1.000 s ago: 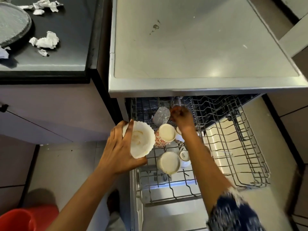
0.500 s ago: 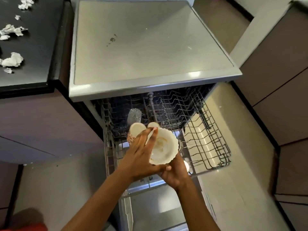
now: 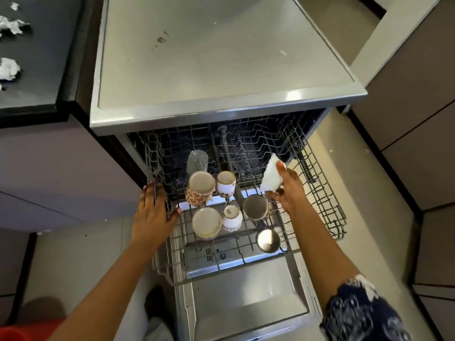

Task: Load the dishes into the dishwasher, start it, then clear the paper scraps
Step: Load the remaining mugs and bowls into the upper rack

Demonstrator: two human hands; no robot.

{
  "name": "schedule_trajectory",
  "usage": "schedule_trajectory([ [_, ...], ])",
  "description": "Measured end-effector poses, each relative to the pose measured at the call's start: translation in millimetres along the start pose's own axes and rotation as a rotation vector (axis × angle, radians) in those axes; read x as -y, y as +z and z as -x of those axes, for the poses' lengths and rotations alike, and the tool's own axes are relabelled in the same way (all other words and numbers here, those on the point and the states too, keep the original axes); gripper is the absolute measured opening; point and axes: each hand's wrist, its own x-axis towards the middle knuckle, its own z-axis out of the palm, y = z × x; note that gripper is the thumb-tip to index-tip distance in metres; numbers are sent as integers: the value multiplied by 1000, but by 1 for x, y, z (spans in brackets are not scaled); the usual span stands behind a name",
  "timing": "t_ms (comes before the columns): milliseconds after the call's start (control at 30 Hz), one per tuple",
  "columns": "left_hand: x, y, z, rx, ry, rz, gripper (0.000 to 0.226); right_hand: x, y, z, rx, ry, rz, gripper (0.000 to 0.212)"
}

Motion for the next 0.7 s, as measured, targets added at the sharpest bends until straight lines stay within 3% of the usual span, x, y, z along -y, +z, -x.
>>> schedule_trajectory([
  [233,12,28,7,-56,51,30,87,3,41,-88,-86,-358,1158,82],
  [433,16,35,7,-64,51,-47,81,-8,56,-113,-67,-392,1402,86],
  [700,21,44,6,-81,45,-97,81,-25,60,-118,-72,-458,1459,82],
])
